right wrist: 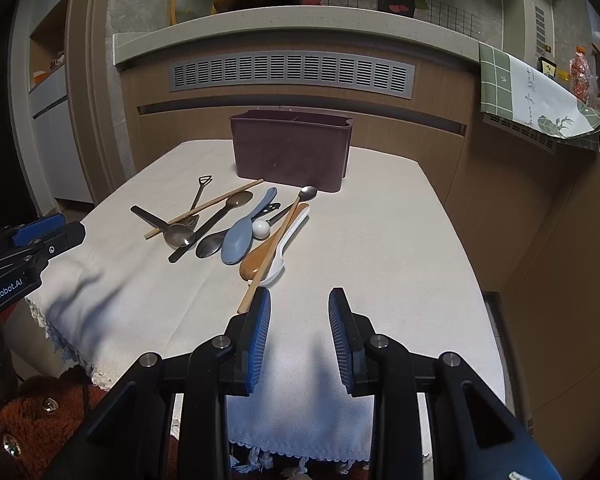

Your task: Organize utensils

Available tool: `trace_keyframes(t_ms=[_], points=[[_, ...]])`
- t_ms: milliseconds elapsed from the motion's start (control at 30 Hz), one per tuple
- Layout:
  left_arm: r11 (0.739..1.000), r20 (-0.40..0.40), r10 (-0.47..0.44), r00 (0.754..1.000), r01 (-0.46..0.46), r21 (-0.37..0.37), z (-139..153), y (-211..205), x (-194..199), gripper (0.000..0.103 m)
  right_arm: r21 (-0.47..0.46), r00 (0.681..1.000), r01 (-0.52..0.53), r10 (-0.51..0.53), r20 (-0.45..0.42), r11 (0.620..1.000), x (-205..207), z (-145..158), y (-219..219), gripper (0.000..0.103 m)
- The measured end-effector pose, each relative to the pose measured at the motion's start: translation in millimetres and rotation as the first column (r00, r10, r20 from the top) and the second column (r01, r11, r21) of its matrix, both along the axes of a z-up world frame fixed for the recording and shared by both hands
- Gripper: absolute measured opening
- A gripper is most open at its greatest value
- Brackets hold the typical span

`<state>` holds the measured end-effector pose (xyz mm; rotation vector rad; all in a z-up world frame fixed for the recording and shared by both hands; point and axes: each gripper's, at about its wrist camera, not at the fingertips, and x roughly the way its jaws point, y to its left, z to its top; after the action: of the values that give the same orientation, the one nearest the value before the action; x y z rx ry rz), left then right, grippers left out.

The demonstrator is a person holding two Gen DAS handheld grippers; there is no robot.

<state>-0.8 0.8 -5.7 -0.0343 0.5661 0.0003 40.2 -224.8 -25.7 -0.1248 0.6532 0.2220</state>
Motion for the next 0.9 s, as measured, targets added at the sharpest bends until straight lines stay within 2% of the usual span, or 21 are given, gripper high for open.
trace_keyframes(t_ms=[900], points=[[1.0,0.001,-0.002,1.0,0.002,-0.006,-4.4,-4.4,0.4,0.041,-0.002,1.0,-0.003,0.003,0.007,1.0,-2.9,1.5,-1.3,0.029]])
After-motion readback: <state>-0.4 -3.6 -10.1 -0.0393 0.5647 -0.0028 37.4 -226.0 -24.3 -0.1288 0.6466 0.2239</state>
